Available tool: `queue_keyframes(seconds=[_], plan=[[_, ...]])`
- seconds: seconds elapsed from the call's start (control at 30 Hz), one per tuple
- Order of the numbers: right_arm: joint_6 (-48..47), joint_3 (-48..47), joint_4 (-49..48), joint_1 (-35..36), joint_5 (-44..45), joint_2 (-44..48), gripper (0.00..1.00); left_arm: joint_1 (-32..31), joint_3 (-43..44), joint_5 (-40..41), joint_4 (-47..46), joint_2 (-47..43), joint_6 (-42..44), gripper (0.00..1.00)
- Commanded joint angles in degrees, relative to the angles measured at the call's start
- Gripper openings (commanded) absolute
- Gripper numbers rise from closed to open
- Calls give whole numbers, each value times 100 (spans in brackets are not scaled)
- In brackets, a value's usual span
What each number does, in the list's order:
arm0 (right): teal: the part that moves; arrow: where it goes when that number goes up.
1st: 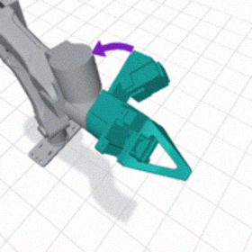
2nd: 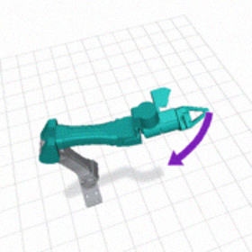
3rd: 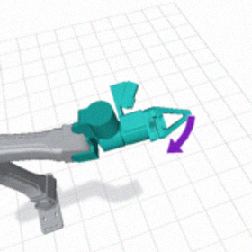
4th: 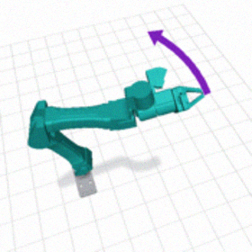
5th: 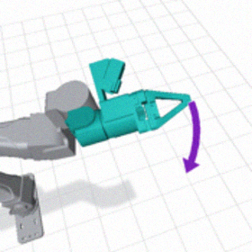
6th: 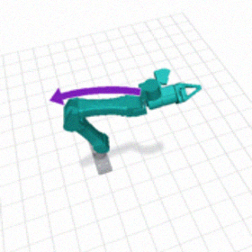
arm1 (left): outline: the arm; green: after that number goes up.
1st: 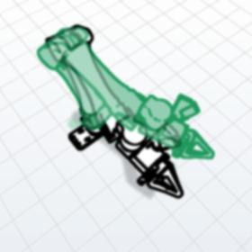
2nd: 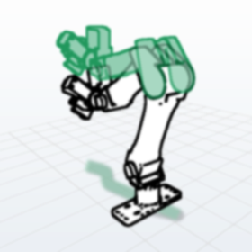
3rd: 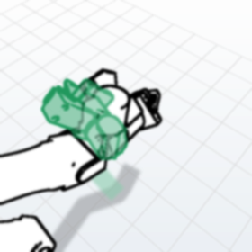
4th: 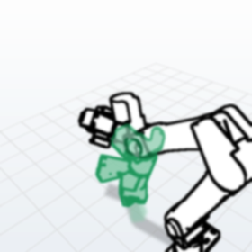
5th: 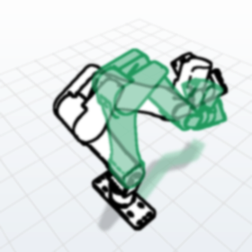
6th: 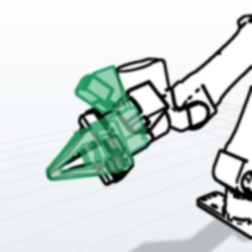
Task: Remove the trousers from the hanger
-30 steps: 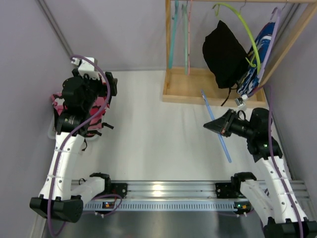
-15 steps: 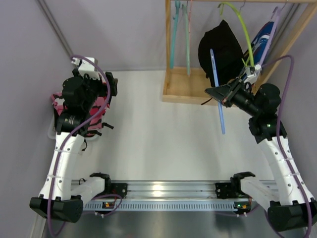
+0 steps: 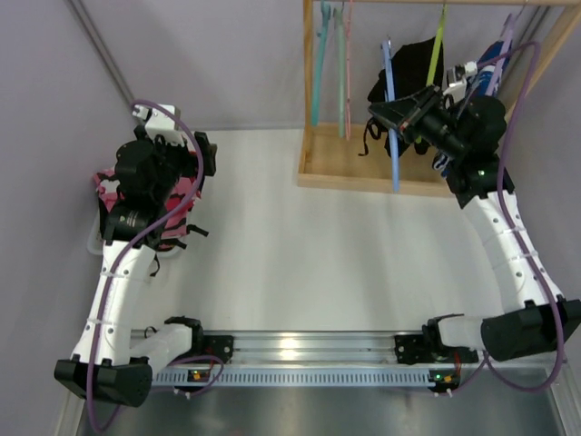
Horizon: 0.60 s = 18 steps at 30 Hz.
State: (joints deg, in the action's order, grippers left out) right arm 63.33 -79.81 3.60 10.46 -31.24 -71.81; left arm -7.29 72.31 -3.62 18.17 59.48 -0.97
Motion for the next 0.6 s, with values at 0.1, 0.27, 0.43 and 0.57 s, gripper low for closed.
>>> queue_keyframes(seconds=[0.1,0.27,0.43,0.57], plan=[[442,-1264,-904,97,338,-702,0,-27,239,45,-183,-60,45,98],[891,-1581,-931,158,312,-1159,0,-27,187,107,-174,-68,45,98],[830,-1240,-948,272,286,-976,0,-27,160,159,-165,-121,203,98],[795,-993,-1211,351,259,-817,0,-27,134,107,-174,-112,185,98]])
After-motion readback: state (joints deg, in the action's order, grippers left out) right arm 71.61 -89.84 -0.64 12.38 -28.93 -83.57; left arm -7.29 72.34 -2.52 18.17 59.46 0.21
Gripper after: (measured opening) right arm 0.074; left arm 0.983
